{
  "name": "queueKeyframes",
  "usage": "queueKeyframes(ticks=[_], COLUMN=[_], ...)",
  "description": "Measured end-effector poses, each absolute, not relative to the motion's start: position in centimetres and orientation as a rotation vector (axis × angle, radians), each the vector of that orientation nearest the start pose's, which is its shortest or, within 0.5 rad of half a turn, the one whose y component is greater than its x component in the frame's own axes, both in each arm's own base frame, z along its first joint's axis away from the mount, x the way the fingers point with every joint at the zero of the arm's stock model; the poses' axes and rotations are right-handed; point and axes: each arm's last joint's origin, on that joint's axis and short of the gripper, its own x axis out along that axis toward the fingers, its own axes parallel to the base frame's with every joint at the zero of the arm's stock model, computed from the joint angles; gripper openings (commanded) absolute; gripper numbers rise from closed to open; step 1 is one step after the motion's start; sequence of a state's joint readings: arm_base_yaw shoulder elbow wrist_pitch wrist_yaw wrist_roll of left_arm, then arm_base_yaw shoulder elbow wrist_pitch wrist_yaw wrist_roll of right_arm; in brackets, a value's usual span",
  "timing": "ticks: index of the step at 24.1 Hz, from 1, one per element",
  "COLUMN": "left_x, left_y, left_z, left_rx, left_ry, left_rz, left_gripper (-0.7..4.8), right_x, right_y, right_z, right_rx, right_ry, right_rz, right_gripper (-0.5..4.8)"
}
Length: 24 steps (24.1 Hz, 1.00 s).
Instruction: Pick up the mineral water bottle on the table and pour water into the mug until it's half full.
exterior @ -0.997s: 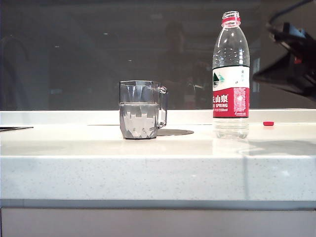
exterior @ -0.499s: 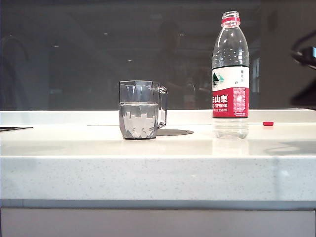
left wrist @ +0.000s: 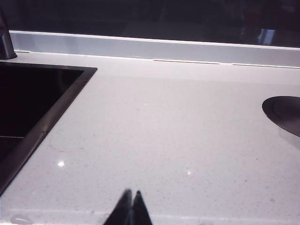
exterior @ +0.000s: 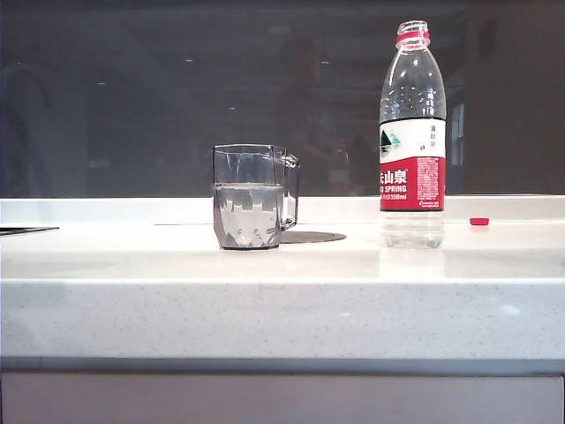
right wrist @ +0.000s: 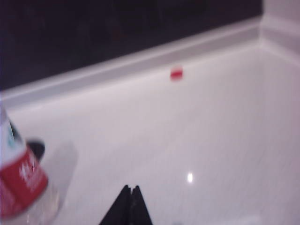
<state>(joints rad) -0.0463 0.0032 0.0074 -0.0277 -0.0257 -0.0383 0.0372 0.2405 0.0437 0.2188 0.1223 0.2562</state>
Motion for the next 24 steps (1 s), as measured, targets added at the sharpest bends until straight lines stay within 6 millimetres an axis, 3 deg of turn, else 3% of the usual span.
queueKeyframes(ticks=[15,24], left_x=[9.7,9.7], left_y=[-0.4,-0.4], left_z=[16.3,16.3], left_rx=[-0.037,-0.037], left_ry=[0.024,0.024], left_rz=[-0.020,-0.020], left_gripper=[-0.04,-0.04], right_x=[9.2,9.4], right_y=[-0.3,-0.2], right_z=[19.9,18.6], right_rx=[0.231,0.070], right_ry=[-0.270,-0.125], right_rz=[-0.092,-0.077], right_gripper=[-0.08,-0.08])
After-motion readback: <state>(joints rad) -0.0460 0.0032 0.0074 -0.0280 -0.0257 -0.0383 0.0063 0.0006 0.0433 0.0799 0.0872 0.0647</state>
